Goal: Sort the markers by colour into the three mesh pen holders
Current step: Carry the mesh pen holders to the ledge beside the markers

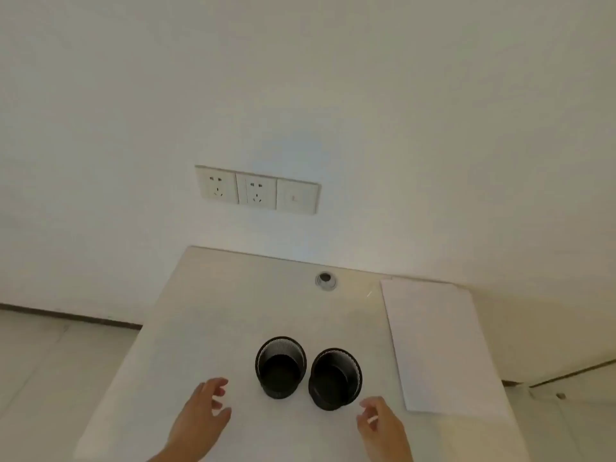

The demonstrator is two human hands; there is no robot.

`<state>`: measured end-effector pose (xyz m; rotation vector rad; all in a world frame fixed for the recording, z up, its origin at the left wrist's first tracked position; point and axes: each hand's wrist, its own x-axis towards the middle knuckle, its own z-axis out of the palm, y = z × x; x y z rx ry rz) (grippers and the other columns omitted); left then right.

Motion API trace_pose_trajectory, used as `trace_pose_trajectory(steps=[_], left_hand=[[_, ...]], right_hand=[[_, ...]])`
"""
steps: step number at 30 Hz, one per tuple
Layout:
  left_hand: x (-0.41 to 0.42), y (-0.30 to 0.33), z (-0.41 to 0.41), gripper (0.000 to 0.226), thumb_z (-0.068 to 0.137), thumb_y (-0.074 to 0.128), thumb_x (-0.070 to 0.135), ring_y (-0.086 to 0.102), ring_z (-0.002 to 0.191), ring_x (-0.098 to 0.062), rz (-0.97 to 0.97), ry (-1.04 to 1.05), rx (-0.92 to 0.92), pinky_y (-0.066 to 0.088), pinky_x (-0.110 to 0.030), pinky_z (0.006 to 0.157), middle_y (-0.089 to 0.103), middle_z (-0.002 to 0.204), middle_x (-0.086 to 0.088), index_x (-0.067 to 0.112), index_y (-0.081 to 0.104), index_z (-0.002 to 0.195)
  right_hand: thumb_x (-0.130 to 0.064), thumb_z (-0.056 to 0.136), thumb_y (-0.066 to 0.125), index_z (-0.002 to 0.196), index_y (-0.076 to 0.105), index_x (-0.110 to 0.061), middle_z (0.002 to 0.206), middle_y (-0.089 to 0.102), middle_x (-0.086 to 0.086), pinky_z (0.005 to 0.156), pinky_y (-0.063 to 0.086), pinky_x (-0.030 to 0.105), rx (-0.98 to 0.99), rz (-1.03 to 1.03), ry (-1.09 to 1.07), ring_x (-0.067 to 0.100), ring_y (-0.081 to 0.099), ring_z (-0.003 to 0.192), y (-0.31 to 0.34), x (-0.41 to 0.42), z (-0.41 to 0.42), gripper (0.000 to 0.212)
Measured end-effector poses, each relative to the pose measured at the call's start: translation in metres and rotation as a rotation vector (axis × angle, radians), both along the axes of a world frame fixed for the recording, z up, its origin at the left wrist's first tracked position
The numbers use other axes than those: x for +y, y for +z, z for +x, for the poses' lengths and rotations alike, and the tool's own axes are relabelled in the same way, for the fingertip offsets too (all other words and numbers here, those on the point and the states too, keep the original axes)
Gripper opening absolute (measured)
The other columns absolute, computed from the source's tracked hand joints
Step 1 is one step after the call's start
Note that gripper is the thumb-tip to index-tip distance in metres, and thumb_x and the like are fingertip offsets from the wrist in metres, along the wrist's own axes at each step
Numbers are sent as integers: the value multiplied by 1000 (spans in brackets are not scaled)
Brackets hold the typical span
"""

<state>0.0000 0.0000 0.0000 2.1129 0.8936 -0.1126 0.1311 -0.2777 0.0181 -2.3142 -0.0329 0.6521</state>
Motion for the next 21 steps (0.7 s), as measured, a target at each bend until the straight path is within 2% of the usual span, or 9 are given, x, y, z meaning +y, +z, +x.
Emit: trace_pose_trajectory(steps=[4,6,9,13,17,19,21], left_hand=[[-4,-1,29,60,78,71,22,53,96,-6,-31,-72,-19,45,-20,78,49,119,6,23,41,130],[-11,-7,39,72,74,75,26,50,103,-5,-77,-100,-42,46,-23,84,44,127,7,24,35,135],[-19,-13,54,85,66,81,29,47,110,-5,-134,-101,-98,44,-27,89,39,133,6,27,32,136],[-30,-21,63,100,56,88,29,44,119,-8,-209,-52,-203,41,-30,97,41,134,9,29,28,135],[-40,-21,69,94,52,87,31,50,113,-6,-255,7,-235,44,-25,89,50,125,12,40,30,126],[-43,-20,70,91,51,86,36,51,110,-5,-252,35,-242,43,-21,86,52,123,13,39,33,124],[-44,-19,71,93,51,87,35,50,111,-5,-242,49,-247,42,-21,88,50,124,12,34,35,127]], right_hand=[[-14,78,70,119,43,-22,109,53,-4,69,40,18,34,74,-7,14,55,89,-10,12,14,50],[-14,73,75,125,42,-21,118,51,-5,75,40,18,29,132,15,13,53,100,-15,16,13,62],[-21,61,83,125,47,-24,121,55,-6,86,43,20,-6,262,60,7,53,110,-19,25,20,74],[-26,52,87,122,49,-29,120,59,-9,92,46,24,-47,312,112,4,54,114,-23,29,25,79],[-29,49,89,126,46,-22,123,55,-4,94,46,32,-61,259,88,10,52,115,-26,32,26,89],[-31,49,89,126,47,-23,122,56,-4,91,48,28,-76,245,110,9,52,113,-26,34,27,88],[-31,50,88,123,50,-25,119,57,-7,85,46,16,-94,244,124,4,53,108,-24,37,28,83]])
